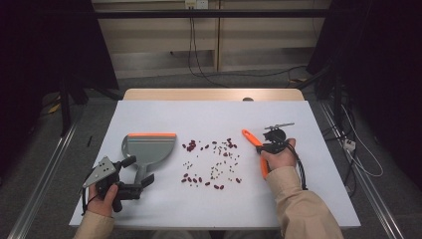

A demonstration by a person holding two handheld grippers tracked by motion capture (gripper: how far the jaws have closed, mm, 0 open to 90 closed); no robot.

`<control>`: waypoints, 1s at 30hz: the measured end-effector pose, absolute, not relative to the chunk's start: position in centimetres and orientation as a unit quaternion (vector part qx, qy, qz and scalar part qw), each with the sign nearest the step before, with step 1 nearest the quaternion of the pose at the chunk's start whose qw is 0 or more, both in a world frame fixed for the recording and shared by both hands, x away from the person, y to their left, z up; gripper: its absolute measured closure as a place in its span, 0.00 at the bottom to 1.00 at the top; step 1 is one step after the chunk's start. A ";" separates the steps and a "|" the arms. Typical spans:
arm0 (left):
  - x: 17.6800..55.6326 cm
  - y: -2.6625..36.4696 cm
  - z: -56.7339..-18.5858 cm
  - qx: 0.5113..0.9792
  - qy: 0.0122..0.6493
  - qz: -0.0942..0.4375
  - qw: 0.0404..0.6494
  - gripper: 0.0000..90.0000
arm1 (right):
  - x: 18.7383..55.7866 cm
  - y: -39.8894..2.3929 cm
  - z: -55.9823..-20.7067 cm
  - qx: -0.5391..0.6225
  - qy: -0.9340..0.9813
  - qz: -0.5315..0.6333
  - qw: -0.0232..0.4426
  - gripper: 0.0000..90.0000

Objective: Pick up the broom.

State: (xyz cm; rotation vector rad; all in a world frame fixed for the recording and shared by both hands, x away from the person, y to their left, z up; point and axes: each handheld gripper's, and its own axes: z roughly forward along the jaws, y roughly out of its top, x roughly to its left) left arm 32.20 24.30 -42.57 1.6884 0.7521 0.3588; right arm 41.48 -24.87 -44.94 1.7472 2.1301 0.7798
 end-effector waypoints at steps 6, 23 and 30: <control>32.1 24.6 -42.5 0.724 0.325 0.159 0.588 0.03 | 41.8 -25.1 -44.8 0.598 0.744 0.268 0.131 0.76; 32.0 24.9 -42.5 0.719 0.332 0.161 0.588 0.02 | 42.4 -25.0 -43.8 0.586 0.762 0.246 0.127 0.80; 32.1 24.9 -42.6 0.720 0.333 0.158 0.588 0.02 | 42.5 -25.1 -43.9 0.581 0.763 0.254 0.126 0.79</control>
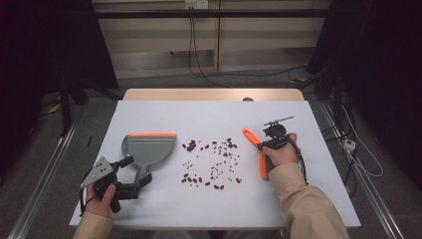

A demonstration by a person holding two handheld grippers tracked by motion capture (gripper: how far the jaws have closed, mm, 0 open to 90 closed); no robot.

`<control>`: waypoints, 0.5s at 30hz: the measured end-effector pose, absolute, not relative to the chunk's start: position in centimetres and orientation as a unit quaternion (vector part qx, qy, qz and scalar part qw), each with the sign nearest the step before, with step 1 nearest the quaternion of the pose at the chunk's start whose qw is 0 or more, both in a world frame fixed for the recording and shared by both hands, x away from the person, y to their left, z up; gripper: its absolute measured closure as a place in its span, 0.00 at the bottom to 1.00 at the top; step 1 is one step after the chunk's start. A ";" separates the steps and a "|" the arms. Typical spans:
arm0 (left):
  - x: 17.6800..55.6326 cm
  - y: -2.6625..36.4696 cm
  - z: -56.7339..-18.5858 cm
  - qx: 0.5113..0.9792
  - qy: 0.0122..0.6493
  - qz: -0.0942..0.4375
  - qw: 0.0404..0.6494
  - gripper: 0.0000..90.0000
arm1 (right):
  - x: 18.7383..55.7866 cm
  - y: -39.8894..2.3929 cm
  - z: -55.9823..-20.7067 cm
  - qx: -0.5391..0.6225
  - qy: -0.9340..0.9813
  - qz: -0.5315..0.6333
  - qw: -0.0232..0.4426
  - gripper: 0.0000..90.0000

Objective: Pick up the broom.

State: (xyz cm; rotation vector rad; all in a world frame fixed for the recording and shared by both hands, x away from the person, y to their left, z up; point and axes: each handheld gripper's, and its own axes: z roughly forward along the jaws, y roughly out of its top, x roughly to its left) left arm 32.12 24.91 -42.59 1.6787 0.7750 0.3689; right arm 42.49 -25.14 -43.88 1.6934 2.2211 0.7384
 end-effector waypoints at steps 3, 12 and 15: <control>32.1 24.9 -42.6 0.720 0.332 0.159 0.589 0.03 | 42.5 -25.2 -44.0 0.584 0.759 0.260 0.125 0.79; 32.2 24.9 -42.7 0.721 0.333 0.156 0.588 0.02 | 42.8 -24.7 -44.4 0.582 0.763 0.251 0.131 0.75; 32.3 24.8 -42.7 0.721 0.333 0.154 0.588 0.02 | 42.8 -24.5 -44.5 0.573 0.769 0.246 0.140 0.74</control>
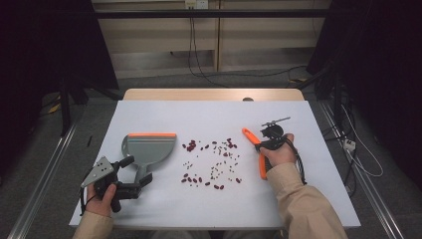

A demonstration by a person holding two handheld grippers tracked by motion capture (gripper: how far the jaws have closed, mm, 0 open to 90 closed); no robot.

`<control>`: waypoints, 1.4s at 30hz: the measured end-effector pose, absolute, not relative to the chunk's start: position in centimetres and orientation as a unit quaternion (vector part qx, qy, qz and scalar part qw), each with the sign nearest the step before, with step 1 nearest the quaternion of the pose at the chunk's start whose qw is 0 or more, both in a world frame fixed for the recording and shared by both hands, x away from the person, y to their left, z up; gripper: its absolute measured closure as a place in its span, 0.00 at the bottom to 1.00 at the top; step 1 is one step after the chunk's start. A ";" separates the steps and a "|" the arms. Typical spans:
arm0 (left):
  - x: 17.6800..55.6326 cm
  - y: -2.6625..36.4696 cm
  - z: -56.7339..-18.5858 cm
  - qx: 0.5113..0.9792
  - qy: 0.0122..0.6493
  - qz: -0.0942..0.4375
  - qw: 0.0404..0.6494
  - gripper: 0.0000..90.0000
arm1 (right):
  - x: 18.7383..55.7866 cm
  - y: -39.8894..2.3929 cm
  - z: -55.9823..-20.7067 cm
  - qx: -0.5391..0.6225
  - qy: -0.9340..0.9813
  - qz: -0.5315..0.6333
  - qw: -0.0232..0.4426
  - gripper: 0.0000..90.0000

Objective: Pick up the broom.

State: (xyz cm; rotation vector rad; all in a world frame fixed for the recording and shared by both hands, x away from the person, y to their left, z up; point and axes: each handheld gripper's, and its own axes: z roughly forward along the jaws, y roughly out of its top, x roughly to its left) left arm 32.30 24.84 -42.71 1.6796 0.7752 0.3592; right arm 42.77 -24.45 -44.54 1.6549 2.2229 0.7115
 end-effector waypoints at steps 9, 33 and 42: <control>32.4 24.5 -42.6 0.722 0.330 0.152 0.588 0.03 | 43.0 -23.7 -44.5 0.568 0.778 0.222 0.151 0.77; 32.2 25.1 -42.7 0.717 0.338 0.160 0.588 0.03 | 41.0 -25.3 -43.5 0.551 0.755 0.306 0.178 0.79; 32.1 24.3 -41.9 0.720 0.330 0.165 0.587 0.03 | 37.7 -27.5 -41.9 0.533 0.698 0.435 0.199 0.79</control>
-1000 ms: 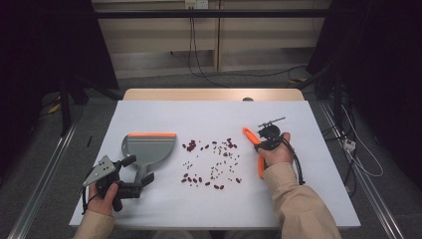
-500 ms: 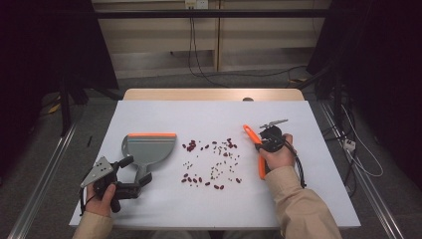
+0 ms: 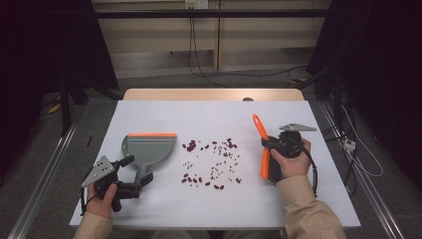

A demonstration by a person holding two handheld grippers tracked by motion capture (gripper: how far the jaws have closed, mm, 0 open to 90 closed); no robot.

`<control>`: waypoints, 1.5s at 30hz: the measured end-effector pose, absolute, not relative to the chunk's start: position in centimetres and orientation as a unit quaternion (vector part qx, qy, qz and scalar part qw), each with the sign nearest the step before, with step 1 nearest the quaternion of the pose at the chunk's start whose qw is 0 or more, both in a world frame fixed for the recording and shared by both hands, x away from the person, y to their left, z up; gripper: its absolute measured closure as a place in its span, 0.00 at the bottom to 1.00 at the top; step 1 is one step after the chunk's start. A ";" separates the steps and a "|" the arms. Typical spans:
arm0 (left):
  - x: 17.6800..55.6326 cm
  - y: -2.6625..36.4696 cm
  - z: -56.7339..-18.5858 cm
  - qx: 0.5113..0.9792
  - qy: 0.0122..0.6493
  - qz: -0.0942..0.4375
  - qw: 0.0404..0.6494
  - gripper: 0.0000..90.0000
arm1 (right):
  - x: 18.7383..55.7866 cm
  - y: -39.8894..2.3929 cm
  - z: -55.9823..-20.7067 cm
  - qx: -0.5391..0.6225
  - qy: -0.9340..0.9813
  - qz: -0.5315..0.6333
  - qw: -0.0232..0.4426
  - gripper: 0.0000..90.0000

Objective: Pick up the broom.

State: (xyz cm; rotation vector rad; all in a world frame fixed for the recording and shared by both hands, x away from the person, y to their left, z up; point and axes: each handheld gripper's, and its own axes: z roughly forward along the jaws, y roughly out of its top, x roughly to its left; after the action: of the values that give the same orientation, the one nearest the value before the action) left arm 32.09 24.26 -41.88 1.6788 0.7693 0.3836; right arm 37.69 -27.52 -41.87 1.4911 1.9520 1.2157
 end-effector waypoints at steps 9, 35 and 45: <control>32.1 21.1 -39.6 0.728 0.295 0.157 0.598 0.03 | 35.8 -30.1 -40.1 0.519 0.640 0.535 0.189 0.80; 33.8 13.0 -38.6 0.751 0.251 0.130 0.597 0.05 | 35.7 -26.5 -36.6 0.446 0.637 0.601 0.188 0.80; 34.8 9.3 -38.5 0.768 0.242 0.099 0.585 0.13 | 37.1 -23.0 -36.2 0.423 0.649 0.608 0.172 0.80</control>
State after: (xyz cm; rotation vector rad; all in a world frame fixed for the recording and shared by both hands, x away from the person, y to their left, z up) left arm 34.83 9.28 -38.54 1.7909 0.5646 0.2320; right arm 37.14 -23.00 -36.18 1.2016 1.8429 1.7238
